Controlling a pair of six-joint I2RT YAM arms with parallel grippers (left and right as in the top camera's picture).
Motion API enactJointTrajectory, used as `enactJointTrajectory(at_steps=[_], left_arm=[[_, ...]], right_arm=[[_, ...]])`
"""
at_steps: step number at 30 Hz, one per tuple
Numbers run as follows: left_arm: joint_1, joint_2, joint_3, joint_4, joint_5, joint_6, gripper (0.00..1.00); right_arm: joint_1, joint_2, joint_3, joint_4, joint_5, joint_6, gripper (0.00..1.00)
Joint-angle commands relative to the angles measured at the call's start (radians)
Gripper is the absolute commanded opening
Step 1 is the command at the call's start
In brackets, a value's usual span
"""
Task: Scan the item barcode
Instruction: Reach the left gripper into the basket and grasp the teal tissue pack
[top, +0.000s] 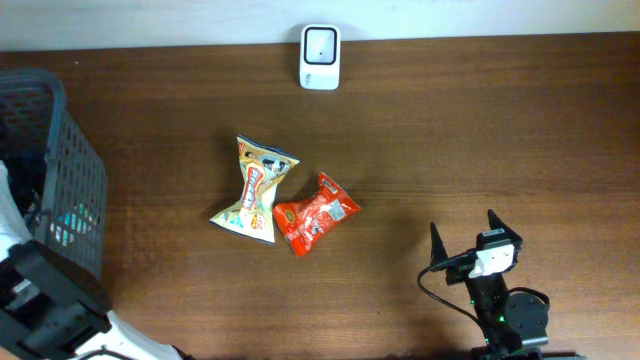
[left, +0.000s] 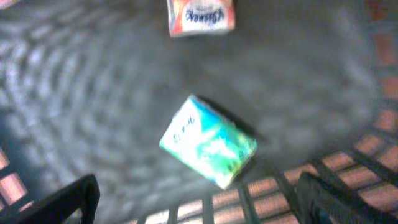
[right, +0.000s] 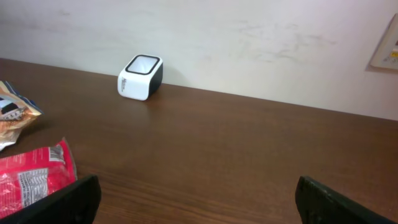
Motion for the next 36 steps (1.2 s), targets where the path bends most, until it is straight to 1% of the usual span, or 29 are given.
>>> enactJointTrajectory(at_steps=[1,4,6,8,11,15,16,18,19,20,21,24,25,26,27,29,33,36], left_arm=[[0.009,-0.002,-0.122,0.095,0.008,0.028,1.0],[0.01,-0.002,-0.213,0.202,0.009,0.047,1.0],[0.009,-0.001,-0.275,0.28,0.012,0.08,0.98],[0.01,0.0,-0.319,0.321,0.011,0.081,0.97],[0.012,0.001,-0.364,0.36,0.011,0.081,0.96],[0.024,0.013,-0.391,0.37,0.011,0.081,0.93],[0.024,0.019,-0.393,0.37,0.011,0.081,0.91],[0.024,0.029,-0.393,0.372,0.011,0.081,0.84],[0.024,0.033,-0.393,0.375,0.008,0.081,0.73],[0.024,0.033,-0.393,0.378,0.007,0.081,0.59],[0.024,0.033,-0.393,0.383,0.003,0.081,0.43],[0.024,0.032,-0.38,0.394,0.001,0.082,0.22],[0.024,0.032,-0.367,0.389,0.002,0.092,0.18],[0.024,0.032,-0.346,0.377,0.005,0.106,0.16],[0.024,0.031,-0.298,0.338,0.004,0.113,0.12],[0.024,0.03,-0.23,0.288,0.004,0.13,0.08],[0.024,0.016,0.021,0.127,0.016,0.134,0.07],[0.024,-0.005,0.232,0.014,0.09,0.163,0.07]], right_arm=[[0.008,-0.007,-0.006,-0.003,0.002,-0.008,0.99],[0.008,-0.007,-0.006,-0.003,0.002,-0.007,0.99],[0.008,-0.007,-0.006,-0.003,0.002,-0.007,0.99],[0.008,-0.007,-0.006,-0.003,0.002,-0.007,0.99],[0.008,-0.007,-0.006,-0.003,0.002,-0.008,0.99],[0.008,-0.007,-0.006,-0.003,0.002,-0.007,0.99],[0.008,-0.007,-0.006,-0.003,0.002,-0.008,0.99],[0.008,-0.007,-0.006,-0.003,0.002,-0.008,0.99],[0.008,-0.007,-0.006,-0.003,0.002,-0.007,0.99],[0.008,-0.007,-0.006,-0.003,0.002,-0.007,0.99],[0.008,-0.007,-0.006,-0.003,0.002,-0.008,0.99],[0.008,-0.007,-0.006,-0.003,0.002,-0.007,0.99],[0.008,-0.007,-0.006,-0.003,0.002,-0.007,0.99],[0.008,-0.007,-0.006,-0.003,0.002,-0.007,0.99],[0.008,-0.007,-0.006,-0.003,0.002,-0.008,0.99],[0.008,-0.007,-0.006,-0.003,0.002,-0.008,0.99],[0.008,-0.007,-0.006,-0.003,0.002,-0.008,0.99],[0.008,-0.007,-0.006,-0.003,0.002,-0.008,0.99]])
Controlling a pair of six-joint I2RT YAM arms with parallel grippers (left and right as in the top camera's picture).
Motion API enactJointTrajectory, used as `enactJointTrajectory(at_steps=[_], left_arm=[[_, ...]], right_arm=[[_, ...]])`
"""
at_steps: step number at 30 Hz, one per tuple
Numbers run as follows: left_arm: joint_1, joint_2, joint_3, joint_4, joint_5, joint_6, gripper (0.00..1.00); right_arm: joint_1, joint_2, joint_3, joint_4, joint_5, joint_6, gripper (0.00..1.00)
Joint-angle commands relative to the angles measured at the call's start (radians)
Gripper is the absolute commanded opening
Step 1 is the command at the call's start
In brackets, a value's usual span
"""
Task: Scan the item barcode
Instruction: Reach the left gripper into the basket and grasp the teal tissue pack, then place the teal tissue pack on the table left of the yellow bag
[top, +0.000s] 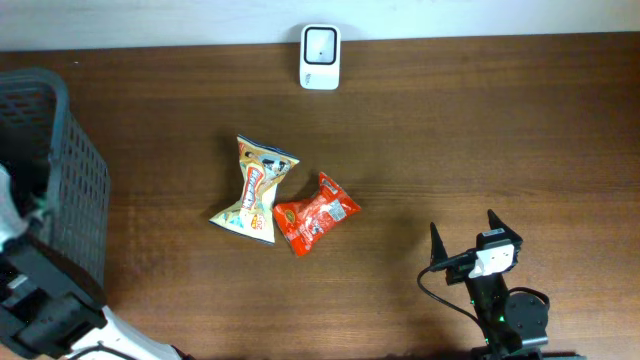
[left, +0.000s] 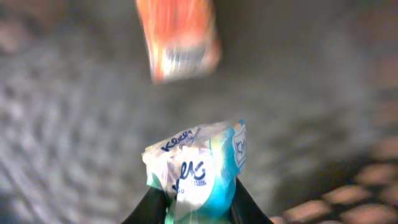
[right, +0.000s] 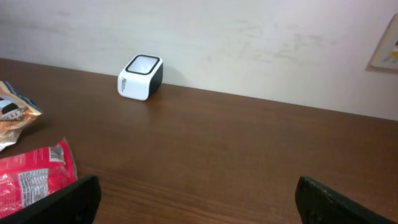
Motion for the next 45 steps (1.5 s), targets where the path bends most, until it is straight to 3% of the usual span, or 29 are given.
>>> enactJointTrajectory(at_steps=[1,5,8,13,16,20,25,31,33,36,40,45], left_arm=[[0.002,-0.055,0.284,-0.105,0.121,0.076,0.07],[-0.013,-0.117,0.476,-0.184,0.261,0.127,0.08],[-0.075,-0.186,0.52,-0.215,0.338,0.17,0.11],[-0.349,-0.209,0.503,-0.305,0.299,0.248,0.13],[-0.526,-0.19,0.427,-0.309,0.174,0.253,0.14],[-0.66,-0.144,0.29,-0.303,0.021,0.253,0.15],[-0.713,-0.087,0.062,-0.21,-0.006,0.253,0.15],[-0.714,-0.053,-0.252,0.05,-0.006,0.253,0.2],[-0.714,-0.052,-0.32,0.127,-0.005,0.253,0.32],[-0.714,-0.052,-0.353,0.177,-0.003,0.253,0.68],[-0.714,-0.053,-0.323,0.184,0.04,0.253,0.79],[-0.713,-0.095,-0.061,0.097,0.082,0.245,0.82]], right_arm=[[0.008,-0.007,-0.006,-0.004,0.002,-0.007,0.99],[0.008,-0.007,-0.006,-0.004,0.002,-0.007,0.99],[0.008,-0.007,-0.006,-0.004,0.002,-0.007,0.99],[0.008,-0.007,-0.006,-0.004,0.002,-0.007,0.99],[0.008,-0.007,-0.006,-0.004,0.002,-0.007,0.99],[0.008,-0.007,-0.006,-0.004,0.002,-0.007,0.99],[0.008,-0.007,-0.006,-0.004,0.002,-0.007,0.99],[0.008,-0.007,-0.006,-0.004,0.002,-0.007,0.99],[0.008,-0.007,-0.006,-0.004,0.002,-0.007,0.99],[0.008,-0.007,-0.006,-0.004,0.002,-0.007,0.99],[0.008,-0.007,-0.006,-0.004,0.002,-0.007,0.99],[0.008,-0.007,-0.006,-0.004,0.002,-0.007,0.99]])
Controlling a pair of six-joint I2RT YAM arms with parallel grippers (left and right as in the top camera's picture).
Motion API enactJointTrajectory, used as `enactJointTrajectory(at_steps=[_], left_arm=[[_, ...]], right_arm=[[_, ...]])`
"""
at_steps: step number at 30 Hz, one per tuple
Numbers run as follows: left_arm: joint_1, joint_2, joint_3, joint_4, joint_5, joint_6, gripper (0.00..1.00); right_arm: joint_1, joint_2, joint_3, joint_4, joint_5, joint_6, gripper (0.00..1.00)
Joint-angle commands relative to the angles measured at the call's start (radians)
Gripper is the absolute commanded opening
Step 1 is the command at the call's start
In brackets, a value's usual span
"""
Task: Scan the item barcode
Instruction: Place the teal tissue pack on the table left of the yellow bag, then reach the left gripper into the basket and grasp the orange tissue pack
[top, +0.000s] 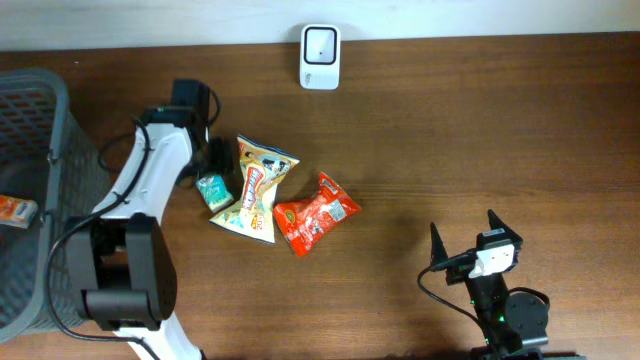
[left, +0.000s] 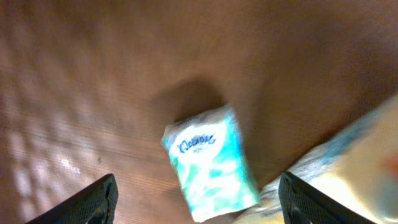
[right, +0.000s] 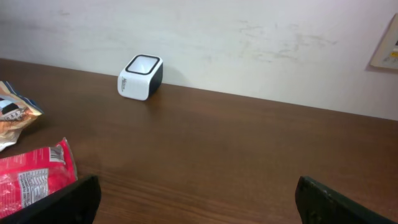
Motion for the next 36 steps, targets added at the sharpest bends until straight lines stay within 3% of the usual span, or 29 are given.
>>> enactJointTrajectory(at_steps=[1,6,10,16,21,30,36], left_arm=[[0.002,-0.056,0.263,-0.053,0.033,-0.003,0.82],[0.034,-0.132,0.663,-0.179,-0.109,-0.005,0.82],[0.145,-0.185,0.755,-0.251,-0.28,-0.081,0.9],[0.448,-0.197,0.746,-0.439,-0.277,-0.3,0.95],[0.627,-0.193,0.651,-0.448,-0.163,-0.311,0.96],[0.706,-0.193,0.319,-0.286,-0.142,-0.311,0.95],[0.697,-0.198,0.274,-0.248,-0.141,-0.311,0.95]], right_arm=[[0.008,-0.007,-0.006,-0.003,0.002,-0.008,0.99],[0.008,-0.007,-0.006,-0.003,0.002,-0.007,0.99],[0.008,-0.007,-0.006,-0.003,0.002,-0.008,0.99],[0.008,-0.007,-0.006,-0.003,0.002,-0.008,0.99],[0.008,-0.007,-0.006,-0.003,0.002,-0.007,0.99],[0.008,-0.007,-0.006,-0.003,0.002,-0.008,0.99],[0.008,-0.007,-0.006,-0.003,0.002,-0.008,0.99]])
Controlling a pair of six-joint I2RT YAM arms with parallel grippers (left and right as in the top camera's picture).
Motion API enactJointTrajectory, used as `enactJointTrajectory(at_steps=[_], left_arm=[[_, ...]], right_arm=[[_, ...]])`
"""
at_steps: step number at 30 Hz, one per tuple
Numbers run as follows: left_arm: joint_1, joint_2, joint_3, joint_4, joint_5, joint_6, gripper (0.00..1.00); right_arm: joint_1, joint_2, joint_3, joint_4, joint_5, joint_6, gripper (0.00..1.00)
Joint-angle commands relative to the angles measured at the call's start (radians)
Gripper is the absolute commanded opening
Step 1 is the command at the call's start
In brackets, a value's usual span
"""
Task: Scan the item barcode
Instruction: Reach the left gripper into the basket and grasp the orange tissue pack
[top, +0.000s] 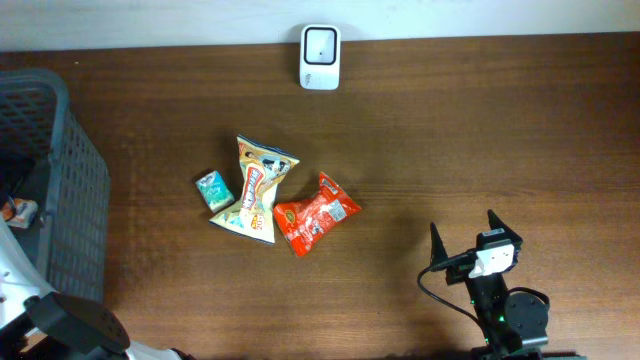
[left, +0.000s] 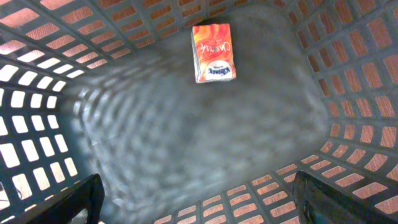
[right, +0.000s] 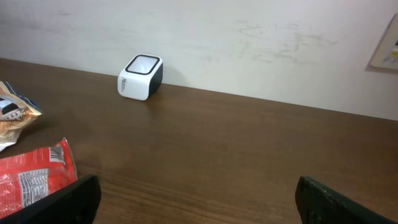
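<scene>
A teal tissue pack (top: 213, 189) lies on the table, touching the left side of a yellow snack bag (top: 256, 190). A red snack bag (top: 315, 212) lies to the right of that. The white barcode scanner (top: 320, 44) stands at the table's far edge, also seen in the right wrist view (right: 141, 77). My left gripper (left: 199, 208) hangs open and empty inside the dark mesh basket (left: 348, 74), above an orange tissue pack (left: 213, 43). My right gripper (right: 196, 199) is open and empty near the front right of the table.
The basket (top: 75, 190) fills the table's left end; the orange pack (top: 18, 210) shows on its floor. The red bag (right: 34, 177) lies just left of my right gripper. A pale wall runs behind the scanner.
My left gripper was open just above the teal pack on the table; now it is back inside the basket over the orange pack. The teal pack stays by the yellow bag.
My left gripper first hung open over the teal pack in the basket, then was shut on it. Later the pack lay on the table beside the yellow bag with the gripper open above it. Now the gripper is in the basket again. The right arm never moved.
</scene>
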Motion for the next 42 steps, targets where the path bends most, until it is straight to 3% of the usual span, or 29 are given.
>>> enactJointTrajectory(at_steps=[1,12,23,33,39,41,42], left_arm=[[-0.005,-0.008,-0.004,0.022,0.009,-0.008,0.95],[0.029,0.07,-0.124,0.236,-0.043,-0.004,0.95],[0.115,0.254,-0.139,0.404,0.013,0.196,0.93],[0.117,0.42,-0.139,0.449,0.019,0.229,0.9],[0.121,0.457,-0.139,0.443,0.018,0.229,0.72],[0.121,0.458,-0.139,0.444,0.017,0.229,0.48],[0.121,0.458,-0.139,0.446,0.012,0.229,0.44]], right_arm=[[0.008,-0.007,-0.006,-0.003,0.002,-0.007,0.99],[0.008,-0.007,-0.006,-0.003,0.002,-0.008,0.99],[0.008,-0.007,-0.006,-0.003,0.002,-0.007,0.99],[0.008,-0.007,-0.006,-0.003,0.002,-0.007,0.99],[0.008,-0.007,-0.006,-0.003,0.002,-0.007,0.99],[0.008,-0.007,-0.006,-0.003,0.002,-0.007,0.99],[0.008,-0.007,-0.006,-0.003,0.002,-0.008,0.99]])
